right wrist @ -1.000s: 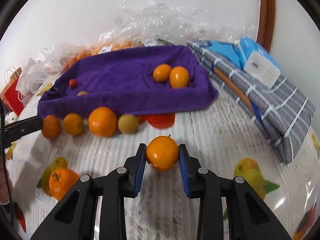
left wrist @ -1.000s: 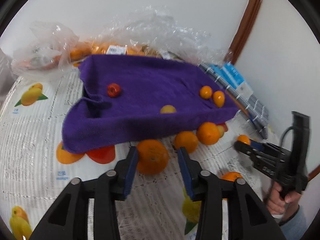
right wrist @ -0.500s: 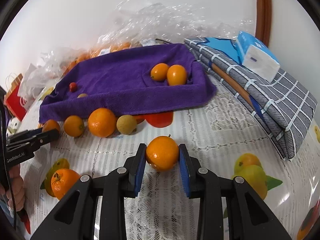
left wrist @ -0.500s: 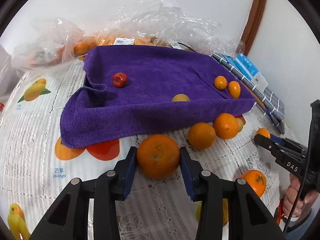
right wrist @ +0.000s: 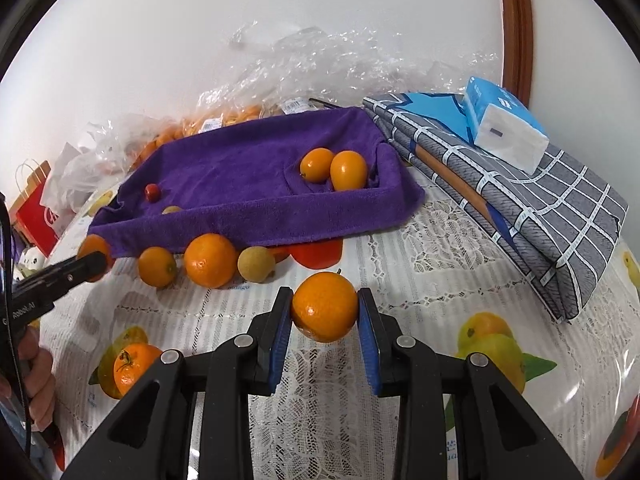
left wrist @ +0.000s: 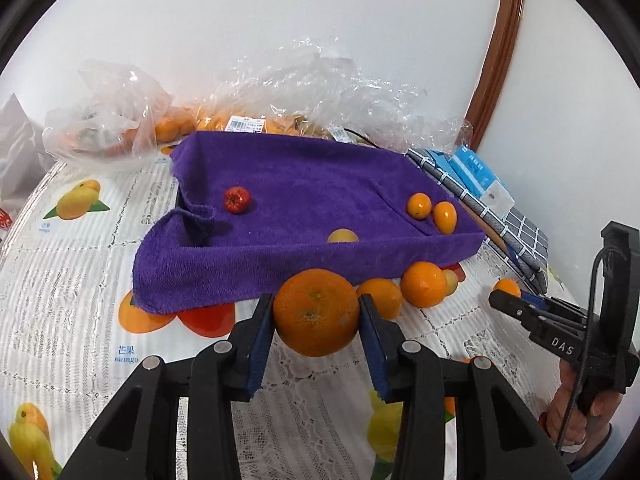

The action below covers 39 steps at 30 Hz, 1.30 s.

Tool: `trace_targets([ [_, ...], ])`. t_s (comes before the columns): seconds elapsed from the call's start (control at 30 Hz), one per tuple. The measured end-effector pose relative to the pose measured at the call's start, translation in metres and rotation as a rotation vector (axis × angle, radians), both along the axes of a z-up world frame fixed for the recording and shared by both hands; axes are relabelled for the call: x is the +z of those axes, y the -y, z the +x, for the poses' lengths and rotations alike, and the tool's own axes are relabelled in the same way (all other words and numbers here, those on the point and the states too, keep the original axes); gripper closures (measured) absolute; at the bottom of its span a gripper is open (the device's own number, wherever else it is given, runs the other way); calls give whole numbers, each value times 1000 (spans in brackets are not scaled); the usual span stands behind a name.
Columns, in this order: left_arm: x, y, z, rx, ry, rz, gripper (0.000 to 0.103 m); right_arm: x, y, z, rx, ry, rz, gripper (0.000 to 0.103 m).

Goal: Organize fruits
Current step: 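Grasp an orange with the right gripper while the left grasps a large orange, then lift both held oranges toward the purple towel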

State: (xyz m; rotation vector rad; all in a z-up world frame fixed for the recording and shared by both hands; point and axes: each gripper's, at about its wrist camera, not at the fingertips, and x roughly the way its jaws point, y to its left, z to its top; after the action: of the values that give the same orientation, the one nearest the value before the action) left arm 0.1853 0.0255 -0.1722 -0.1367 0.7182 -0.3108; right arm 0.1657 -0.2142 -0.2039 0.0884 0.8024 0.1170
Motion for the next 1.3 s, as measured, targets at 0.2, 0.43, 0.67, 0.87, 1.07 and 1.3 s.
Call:
trace_targets([
  [0.2, 7, -2, -6, 15, 45, 5, 64, 2, -5, -2, 22, 12, -15, 71],
  [0.43, 12, 7, -12, -19, 76, 27, 64, 7, 8, -7, -19, 43, 42, 71],
  [0.67, 18, 6, -18, 2, 127, 13, 64, 8, 15, -9, -47, 51, 85, 71],
  [0.87, 24, -15, -18, 75, 133, -58, 64, 10, 14, -12, -65, 50, 63, 71],
  [1.07, 33, -22, -21, 143, 180, -30, 64, 32, 15, -12, -47, 64, 108, 71],
  [1.3, 65, -23, -27, 184, 234, 41, 64, 77, 3, 7, -23, 136, 39, 71],
])
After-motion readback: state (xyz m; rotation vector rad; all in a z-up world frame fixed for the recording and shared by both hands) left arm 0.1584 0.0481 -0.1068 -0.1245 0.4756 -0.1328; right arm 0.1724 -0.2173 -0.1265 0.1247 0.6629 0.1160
